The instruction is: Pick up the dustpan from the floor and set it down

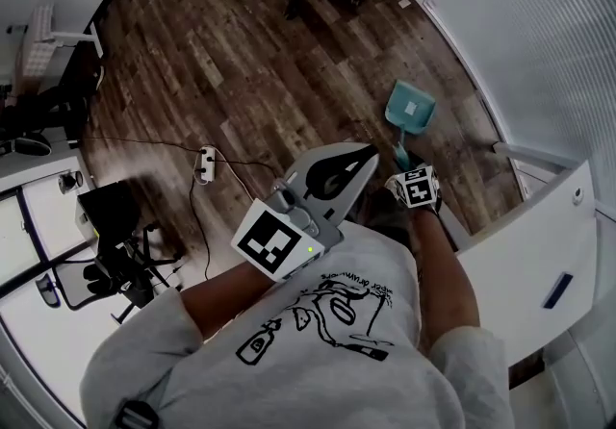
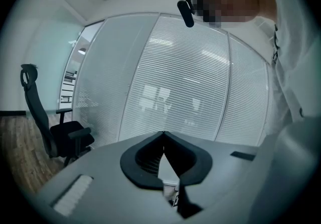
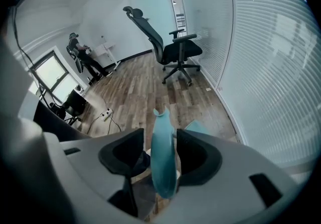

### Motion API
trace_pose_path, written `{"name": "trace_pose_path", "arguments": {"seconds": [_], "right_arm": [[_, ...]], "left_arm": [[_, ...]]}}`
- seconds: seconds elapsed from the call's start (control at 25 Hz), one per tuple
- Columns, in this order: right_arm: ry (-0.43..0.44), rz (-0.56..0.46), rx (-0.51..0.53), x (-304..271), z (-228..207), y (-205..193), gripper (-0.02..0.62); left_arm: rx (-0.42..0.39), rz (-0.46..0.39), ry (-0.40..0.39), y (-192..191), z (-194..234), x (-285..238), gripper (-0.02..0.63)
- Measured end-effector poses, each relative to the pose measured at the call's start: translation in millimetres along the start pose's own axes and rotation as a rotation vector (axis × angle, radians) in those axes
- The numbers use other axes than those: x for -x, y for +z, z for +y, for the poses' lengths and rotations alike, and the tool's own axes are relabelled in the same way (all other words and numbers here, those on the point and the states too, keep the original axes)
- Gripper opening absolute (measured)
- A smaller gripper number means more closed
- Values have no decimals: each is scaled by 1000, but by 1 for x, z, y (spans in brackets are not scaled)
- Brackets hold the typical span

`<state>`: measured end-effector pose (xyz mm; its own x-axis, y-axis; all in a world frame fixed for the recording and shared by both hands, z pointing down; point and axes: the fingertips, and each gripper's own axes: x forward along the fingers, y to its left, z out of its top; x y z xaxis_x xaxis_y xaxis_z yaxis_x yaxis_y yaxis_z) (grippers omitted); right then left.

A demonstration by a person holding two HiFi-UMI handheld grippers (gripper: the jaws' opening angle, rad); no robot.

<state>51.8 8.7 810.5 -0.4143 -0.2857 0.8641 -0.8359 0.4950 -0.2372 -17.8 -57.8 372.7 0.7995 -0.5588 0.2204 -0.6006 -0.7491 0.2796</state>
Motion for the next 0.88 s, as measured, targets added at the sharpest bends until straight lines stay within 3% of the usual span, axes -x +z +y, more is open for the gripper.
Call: {"name": "trace_pose_path", "arguments": {"seconds": [0.44, 0.52, 0.88], "right_arm": [[25, 20, -36, -22, -3, -11, 170], [25, 23, -33, -23, -4, -10, 120], [-16, 10, -21, -18, -13, -6, 98]], "left_arm": [[24, 34, 31, -16, 9, 9, 2], [27, 39, 37, -17, 11, 10, 2], [17, 34, 45, -14, 12, 13, 2]]}}
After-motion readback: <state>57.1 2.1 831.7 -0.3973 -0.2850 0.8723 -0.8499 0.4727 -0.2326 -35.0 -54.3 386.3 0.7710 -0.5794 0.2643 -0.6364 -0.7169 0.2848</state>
